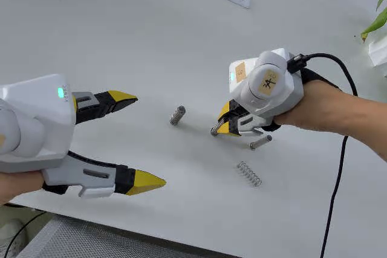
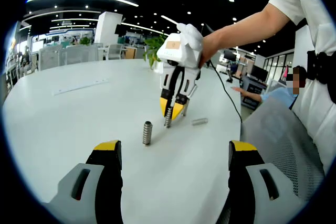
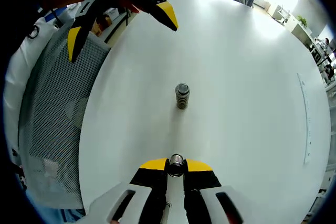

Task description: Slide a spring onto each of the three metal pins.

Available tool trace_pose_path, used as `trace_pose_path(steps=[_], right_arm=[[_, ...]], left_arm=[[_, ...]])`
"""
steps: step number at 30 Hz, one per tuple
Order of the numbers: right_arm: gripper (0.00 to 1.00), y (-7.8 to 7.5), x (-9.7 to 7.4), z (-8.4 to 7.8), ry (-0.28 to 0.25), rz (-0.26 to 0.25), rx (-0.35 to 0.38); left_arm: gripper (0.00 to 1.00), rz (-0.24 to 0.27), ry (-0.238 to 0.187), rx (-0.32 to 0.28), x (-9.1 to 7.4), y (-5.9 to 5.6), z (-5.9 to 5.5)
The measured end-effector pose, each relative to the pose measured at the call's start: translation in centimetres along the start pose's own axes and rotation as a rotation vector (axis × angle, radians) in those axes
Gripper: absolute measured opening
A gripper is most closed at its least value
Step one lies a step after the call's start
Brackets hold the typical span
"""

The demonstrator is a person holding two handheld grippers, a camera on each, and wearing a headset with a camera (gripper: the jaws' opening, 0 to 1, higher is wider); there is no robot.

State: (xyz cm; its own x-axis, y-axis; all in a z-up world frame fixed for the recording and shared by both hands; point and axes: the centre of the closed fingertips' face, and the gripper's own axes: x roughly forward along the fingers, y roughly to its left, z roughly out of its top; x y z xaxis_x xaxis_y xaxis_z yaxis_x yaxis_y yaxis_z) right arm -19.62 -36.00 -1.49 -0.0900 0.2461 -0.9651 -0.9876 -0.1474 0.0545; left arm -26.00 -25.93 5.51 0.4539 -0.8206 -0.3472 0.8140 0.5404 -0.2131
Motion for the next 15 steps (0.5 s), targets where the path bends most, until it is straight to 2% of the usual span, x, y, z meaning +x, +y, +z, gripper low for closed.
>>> trace_pose_path(steps=[7,15], right_arm=[[0.08,-0.14,0.37,-0.18,-0.001,0.001,0.006],[0.13,-0.16,0.21,-0.18,-0.014,-0.001,0.021]], left_arm=[[0.83,-0.001,0.006,-0.002,-0.09,-0.01,-0.15],[0.83,-0.002,0.012,0.003,-0.18,-0.03,-0.14]])
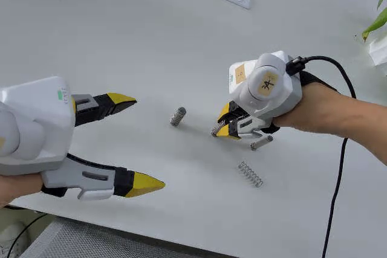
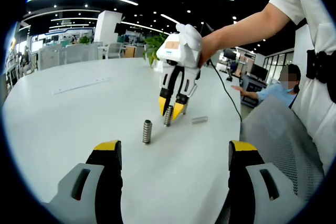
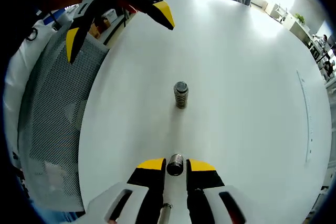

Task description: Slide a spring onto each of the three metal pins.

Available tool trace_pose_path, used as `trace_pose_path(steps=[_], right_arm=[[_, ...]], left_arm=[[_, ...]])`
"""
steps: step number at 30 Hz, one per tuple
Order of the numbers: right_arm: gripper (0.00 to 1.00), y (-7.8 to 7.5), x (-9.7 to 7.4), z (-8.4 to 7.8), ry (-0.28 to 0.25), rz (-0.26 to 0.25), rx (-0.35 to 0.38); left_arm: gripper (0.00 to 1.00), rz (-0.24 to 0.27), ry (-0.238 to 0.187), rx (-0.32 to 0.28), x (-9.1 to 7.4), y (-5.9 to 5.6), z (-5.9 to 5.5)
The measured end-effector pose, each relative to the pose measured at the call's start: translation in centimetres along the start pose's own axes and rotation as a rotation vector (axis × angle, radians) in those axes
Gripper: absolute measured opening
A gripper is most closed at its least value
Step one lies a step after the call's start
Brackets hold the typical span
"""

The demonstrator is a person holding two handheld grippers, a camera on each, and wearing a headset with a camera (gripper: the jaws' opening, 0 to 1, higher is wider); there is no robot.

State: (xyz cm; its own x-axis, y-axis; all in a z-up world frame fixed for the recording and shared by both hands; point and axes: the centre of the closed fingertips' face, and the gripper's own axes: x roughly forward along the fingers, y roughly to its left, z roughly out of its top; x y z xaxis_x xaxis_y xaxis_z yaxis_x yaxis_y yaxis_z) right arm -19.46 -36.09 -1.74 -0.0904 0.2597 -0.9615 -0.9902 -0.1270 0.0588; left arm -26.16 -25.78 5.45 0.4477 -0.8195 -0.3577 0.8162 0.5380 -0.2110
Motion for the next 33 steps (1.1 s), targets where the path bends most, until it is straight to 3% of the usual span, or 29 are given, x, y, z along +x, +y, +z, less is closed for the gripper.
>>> trace_pose_path(steps=[10,22,29,33], right_arm=[[0.21,0.1,-1.5,0.3,-0.046,-0.035,0.031],[0.36,0.5,-4.8,0.8,-0.146,-0.100,0.084],[0.47,1.1,-6.6,0.4,-0.240,-0.145,0.159],[0.53,2.2,-7.7,0.2,-0.311,-0.166,0.214]], left_arm=[[0.83,-0.006,0.019,0.018,-0.4,-0.3,-0.1],[0.83,-0.007,0.037,0.040,-0.7,-0.6,0.1],[0.84,-0.003,0.053,0.058,-1.0,-0.6,0.2],[0.84,-0.001,0.063,0.068,-1.2,-0.5,0.3]])
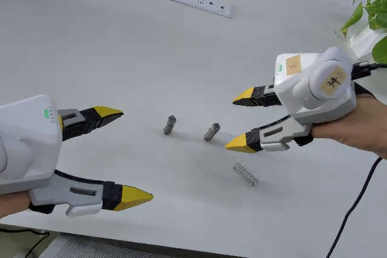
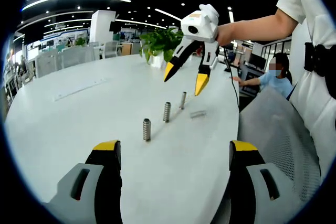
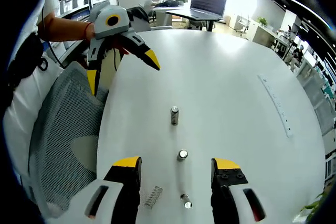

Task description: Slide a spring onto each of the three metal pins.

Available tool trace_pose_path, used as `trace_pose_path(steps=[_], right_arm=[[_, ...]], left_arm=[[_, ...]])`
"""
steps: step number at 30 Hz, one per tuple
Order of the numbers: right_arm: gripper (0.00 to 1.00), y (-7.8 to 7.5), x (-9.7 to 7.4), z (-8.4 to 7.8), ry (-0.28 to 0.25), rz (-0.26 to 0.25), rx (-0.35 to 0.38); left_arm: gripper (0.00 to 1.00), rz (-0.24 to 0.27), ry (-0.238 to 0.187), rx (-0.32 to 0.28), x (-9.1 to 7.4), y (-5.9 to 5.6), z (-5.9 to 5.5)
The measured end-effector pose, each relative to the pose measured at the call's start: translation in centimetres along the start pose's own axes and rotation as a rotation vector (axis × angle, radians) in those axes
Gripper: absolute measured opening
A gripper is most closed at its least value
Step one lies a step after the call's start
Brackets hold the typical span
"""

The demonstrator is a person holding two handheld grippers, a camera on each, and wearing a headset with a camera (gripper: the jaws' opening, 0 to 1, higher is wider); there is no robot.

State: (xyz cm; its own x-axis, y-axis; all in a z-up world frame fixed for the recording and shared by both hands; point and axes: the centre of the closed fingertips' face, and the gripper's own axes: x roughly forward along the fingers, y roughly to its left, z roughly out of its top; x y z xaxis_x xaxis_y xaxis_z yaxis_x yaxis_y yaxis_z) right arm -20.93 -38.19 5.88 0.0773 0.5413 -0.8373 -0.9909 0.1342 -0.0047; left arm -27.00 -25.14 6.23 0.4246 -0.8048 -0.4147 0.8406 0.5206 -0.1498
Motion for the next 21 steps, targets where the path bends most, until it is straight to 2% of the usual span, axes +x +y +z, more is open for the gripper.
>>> trace_pose_path(steps=[12,16,21], right_arm=[[0.71,1.4,-2.7,-2.5,-0.102,-0.051,0.095],[0.74,1.9,-3.5,-3.4,-0.143,-0.071,0.138],[0.83,2.7,-4.3,-4.4,-0.207,-0.089,0.175]], left_arm=[[0.85,0.001,0.028,0.036,-0.1,0.1,0.7],[0.85,-0.005,0.042,0.056,0.1,-0.2,1.1],[0.85,-0.015,0.066,0.081,0.4,-0.7,1.3]])
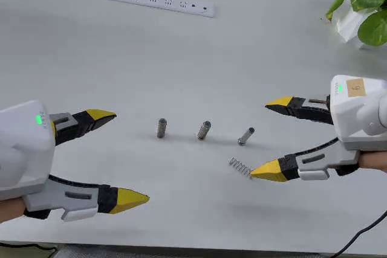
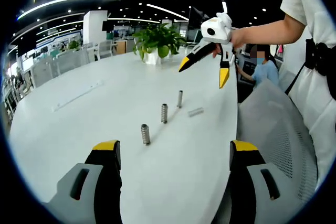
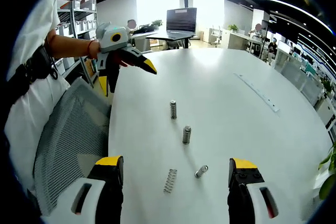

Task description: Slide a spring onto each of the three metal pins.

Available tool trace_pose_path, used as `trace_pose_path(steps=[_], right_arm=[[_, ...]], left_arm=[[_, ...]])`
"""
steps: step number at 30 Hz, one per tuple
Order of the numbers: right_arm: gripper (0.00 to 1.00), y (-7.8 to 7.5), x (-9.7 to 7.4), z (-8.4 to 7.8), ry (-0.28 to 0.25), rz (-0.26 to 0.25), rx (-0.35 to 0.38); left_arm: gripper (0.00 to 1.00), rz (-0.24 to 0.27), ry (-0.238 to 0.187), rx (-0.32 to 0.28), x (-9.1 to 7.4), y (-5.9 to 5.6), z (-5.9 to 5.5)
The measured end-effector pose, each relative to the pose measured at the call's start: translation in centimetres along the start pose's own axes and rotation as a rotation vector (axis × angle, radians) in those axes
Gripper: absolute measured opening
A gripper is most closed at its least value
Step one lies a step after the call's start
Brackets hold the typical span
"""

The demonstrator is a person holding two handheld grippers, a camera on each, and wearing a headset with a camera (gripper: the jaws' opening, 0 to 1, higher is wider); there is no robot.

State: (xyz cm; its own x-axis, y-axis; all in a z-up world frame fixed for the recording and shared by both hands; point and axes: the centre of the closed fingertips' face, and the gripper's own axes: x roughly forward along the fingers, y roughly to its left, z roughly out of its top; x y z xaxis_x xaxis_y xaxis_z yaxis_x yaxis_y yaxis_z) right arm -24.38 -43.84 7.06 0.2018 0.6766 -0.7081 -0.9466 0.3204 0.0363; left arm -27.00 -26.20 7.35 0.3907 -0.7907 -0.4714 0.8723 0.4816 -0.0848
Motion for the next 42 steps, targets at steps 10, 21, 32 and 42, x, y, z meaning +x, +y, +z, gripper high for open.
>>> trace_pose_path(steps=[10,21,32,42], right_arm=[[0.89,0.1,-2.4,-2.9,-0.057,-0.052,0.075],[0.88,0.4,-4.9,-5.2,-0.113,-0.118,0.136],[0.87,0.8,-6.0,-6.7,-0.143,-0.157,0.176],[0.86,0.6,-6.8,-8.0,-0.164,-0.195,0.212]], left_arm=[[0.83,-0.044,0.059,0.089,1.1,-1.6,1.6],[0.72,-0.196,0.140,0.233,6.8,-5.4,3.8],[0.40,-0.207,0.306,0.410,14.3,-6.9,2.7],[0.29,-0.204,0.454,0.536,18.6,-6.4,-0.1]])
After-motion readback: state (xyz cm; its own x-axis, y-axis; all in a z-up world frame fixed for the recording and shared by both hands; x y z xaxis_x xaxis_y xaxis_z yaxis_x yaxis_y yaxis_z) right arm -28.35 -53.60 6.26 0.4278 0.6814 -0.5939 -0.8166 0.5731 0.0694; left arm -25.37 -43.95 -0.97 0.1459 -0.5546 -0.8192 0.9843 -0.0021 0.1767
